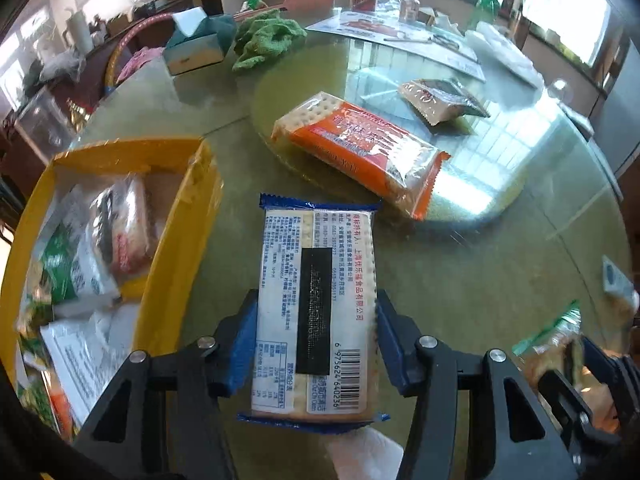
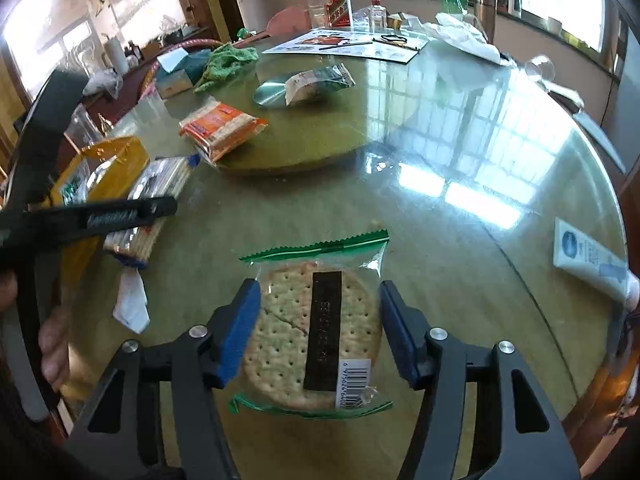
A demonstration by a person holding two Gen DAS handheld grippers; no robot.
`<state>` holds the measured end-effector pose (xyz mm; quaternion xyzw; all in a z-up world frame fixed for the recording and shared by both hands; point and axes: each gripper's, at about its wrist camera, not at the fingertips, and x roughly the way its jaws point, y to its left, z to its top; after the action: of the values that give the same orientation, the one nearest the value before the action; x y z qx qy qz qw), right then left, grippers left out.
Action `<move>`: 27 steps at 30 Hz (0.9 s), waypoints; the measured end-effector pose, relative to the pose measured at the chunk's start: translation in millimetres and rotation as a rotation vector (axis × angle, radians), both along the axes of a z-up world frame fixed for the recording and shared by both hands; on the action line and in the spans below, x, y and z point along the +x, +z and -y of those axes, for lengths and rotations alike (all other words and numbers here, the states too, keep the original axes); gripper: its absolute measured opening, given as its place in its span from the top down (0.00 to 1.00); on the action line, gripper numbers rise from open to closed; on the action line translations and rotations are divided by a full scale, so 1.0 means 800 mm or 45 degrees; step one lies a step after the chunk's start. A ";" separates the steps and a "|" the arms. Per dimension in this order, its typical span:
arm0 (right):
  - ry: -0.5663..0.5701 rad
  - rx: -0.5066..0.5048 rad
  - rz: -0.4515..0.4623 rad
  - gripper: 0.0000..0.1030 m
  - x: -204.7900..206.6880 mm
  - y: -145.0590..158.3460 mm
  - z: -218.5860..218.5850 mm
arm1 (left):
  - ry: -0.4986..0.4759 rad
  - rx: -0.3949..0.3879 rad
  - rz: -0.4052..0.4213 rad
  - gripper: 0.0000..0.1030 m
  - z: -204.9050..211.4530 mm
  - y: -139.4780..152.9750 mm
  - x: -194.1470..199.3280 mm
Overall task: Organize snacks
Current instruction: 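Lift the round biscuit pack with right while left lifts the white cracker pack, then lower both packs over the tray and open both grippers to release them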
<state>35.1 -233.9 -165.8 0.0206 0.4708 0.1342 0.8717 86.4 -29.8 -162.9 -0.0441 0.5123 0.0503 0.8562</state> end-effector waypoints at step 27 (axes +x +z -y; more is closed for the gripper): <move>0.161 -0.028 0.143 0.27 -0.060 0.047 -0.078 | 0.179 0.084 0.353 0.47 -0.051 0.107 -0.169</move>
<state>-12.8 -171.8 -128.4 -0.0263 0.4231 0.1848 0.8866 -49.2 10.8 -77.6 -0.0584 0.3830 0.1204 0.9140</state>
